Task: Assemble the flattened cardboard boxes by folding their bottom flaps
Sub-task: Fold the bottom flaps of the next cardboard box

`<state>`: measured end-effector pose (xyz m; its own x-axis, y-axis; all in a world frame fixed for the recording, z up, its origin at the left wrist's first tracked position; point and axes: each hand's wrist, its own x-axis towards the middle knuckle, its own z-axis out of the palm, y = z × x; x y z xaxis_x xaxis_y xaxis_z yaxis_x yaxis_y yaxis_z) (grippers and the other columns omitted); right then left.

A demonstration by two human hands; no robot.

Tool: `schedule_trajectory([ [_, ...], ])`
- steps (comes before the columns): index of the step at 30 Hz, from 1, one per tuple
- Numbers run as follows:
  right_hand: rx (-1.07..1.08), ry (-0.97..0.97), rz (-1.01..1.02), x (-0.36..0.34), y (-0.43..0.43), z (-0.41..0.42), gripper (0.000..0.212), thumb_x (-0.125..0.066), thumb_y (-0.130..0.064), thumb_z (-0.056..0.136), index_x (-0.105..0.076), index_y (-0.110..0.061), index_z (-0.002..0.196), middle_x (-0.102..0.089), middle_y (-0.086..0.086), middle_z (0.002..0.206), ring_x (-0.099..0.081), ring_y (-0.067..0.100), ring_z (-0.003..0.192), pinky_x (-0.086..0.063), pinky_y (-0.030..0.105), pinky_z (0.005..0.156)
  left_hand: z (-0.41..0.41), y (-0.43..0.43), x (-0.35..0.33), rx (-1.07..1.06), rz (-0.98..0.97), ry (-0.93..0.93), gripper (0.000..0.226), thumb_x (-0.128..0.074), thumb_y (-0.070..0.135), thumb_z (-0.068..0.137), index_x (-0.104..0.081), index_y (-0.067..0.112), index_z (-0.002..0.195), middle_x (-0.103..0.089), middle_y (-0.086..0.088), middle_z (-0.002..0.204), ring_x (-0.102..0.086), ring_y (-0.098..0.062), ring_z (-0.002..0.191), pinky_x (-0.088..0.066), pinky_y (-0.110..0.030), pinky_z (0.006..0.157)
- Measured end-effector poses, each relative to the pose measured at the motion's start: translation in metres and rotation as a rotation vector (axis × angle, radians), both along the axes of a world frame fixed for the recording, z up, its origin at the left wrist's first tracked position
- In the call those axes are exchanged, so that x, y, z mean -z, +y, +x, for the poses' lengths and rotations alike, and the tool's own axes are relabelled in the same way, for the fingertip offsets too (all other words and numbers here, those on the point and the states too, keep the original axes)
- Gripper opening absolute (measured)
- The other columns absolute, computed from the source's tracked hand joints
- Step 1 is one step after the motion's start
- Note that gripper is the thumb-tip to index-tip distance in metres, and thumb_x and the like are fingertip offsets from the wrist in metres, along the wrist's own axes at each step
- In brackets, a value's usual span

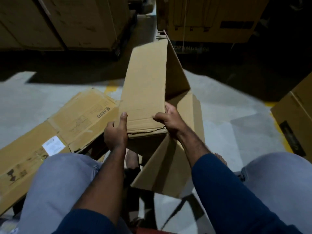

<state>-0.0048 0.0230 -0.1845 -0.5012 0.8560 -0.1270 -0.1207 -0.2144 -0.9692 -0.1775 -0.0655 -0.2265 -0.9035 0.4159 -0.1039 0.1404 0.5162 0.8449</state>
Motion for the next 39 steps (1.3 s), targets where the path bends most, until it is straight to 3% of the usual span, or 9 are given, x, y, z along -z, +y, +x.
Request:
schedule_trajectory([
  [7, 0.152, 0.048, 0.059, -0.017, 0.029, 0.043, 0.042, -0.069, -0.007, 0.093, -0.056, -0.001, 0.132, -0.071, 0.012, 0.119, -0.07, 0.025, 0.106, -0.057, 0.033, 0.087, 0.024, 0.023, -0.036, 0.116, 0.126, 0.302, 0.078, -0.052, 0.083, 0.079, -0.066, 0.015, 0.116, -0.062, 0.0, 0.105, -0.058, -0.019, 0.093, -0.045, -0.031, 0.071],
  [13, 0.174, 0.052, 0.104, -0.028, 0.044, 0.072, 0.042, -0.067, 0.0, 0.092, -0.055, 0.001, 0.133, -0.07, 0.017, 0.124, -0.069, 0.03, 0.113, -0.056, 0.039, 0.097, 0.046, 0.034, -0.04, 0.189, 0.166, 0.237, 0.074, -0.055, 0.085, 0.074, -0.069, 0.019, 0.106, -0.066, 0.001, 0.098, -0.059, -0.018, 0.087, -0.038, -0.029, 0.07],
  [15, 0.17, 0.052, 0.114, -0.028, 0.044, 0.071, 0.039, -0.065, 0.003, 0.094, -0.056, -0.001, 0.132, -0.071, 0.014, 0.122, -0.069, 0.027, 0.112, -0.057, 0.037, 0.096, 0.043, 0.036, -0.035, 0.193, 0.224, 0.117, 0.071, -0.059, 0.084, 0.071, -0.07, 0.022, 0.104, -0.07, 0.003, 0.098, -0.063, -0.017, 0.088, -0.046, -0.031, 0.072],
  [20, 0.258, -0.08, 0.079, -0.002, 0.036, 0.069, 0.032, -0.069, -0.004, 0.095, -0.062, -0.007, 0.126, -0.073, 0.011, 0.118, -0.072, 0.023, 0.106, -0.058, 0.038, 0.097, 0.026, 0.037, -0.004, 0.142, 0.338, -0.487, 0.063, -0.08, 0.062, 0.07, -0.076, 0.012, 0.108, -0.077, -0.007, 0.105, -0.072, -0.022, 0.095, -0.057, -0.04, 0.086],
  [23, 0.314, -0.278, 0.108, 0.005, 0.031, 0.064, 0.029, -0.072, -0.015, 0.096, -0.068, -0.005, 0.122, -0.075, 0.009, 0.114, -0.073, 0.011, 0.094, -0.058, 0.031, 0.086, 0.029, 0.033, 0.011, 0.166, 0.38, -0.654, 0.046, -0.071, 0.044, 0.092, -0.07, 0.006, 0.118, -0.074, -0.013, 0.112, -0.07, -0.027, 0.094, -0.054, -0.033, 0.072],
  [26, 0.361, -0.603, 0.15, -0.005, 0.024, 0.044, 0.04, -0.059, -0.042, 0.102, -0.064, -0.01, 0.126, -0.07, 0.006, 0.118, -0.066, 0.025, 0.106, -0.047, 0.031, 0.083, 0.031, 0.031, 0.019, 0.158, 0.32, -0.939, 0.056, -0.065, 0.064, 0.088, -0.067, 0.023, 0.125, -0.071, -0.007, 0.11, -0.063, -0.032, 0.102, -0.046, -0.045, 0.089],
  [29, 0.411, -0.855, 0.18, -0.011, 0.012, 0.027, 0.046, -0.047, -0.055, 0.103, -0.059, -0.015, 0.123, -0.066, 0.007, 0.119, -0.062, 0.031, 0.107, -0.044, 0.034, 0.079, 0.036, 0.024, 0.037, 0.156, 0.254, -1.106, 0.052, -0.06, 0.061, 0.089, -0.067, 0.028, 0.128, -0.072, -0.012, 0.119, -0.064, -0.034, 0.112, -0.049, -0.053, 0.097],
  [35, 0.385, -0.674, 0.377, -0.016, 0.019, 0.009, 0.025, -0.054, -0.046, 0.102, -0.061, -0.022, 0.107, -0.067, -0.004, 0.102, -0.062, 0.016, 0.092, -0.046, 0.03, 0.073, 0.044, 0.019, 0.03, -0.091, 0.425, -0.955, 0.031, -0.062, 0.043, 0.097, -0.069, 0.019, 0.117, -0.072, -0.01, 0.11, -0.067, -0.026, 0.097, -0.058, -0.046, 0.084],
  [39, 0.405, -0.349, 0.348, -0.037, 0.028, -0.014, 0.02, -0.058, -0.034, 0.104, -0.063, -0.018, 0.114, -0.065, -0.01, 0.099, -0.06, 0.003, 0.089, -0.046, 0.015, 0.068, 0.022, 0.026, -0.014, -0.349, 0.746, -0.587, 0.043, -0.077, 0.05, 0.085, -0.078, 0.011, 0.103, -0.077, -0.01, 0.095, -0.075, -0.025, 0.088, -0.06, -0.055, 0.085],
])
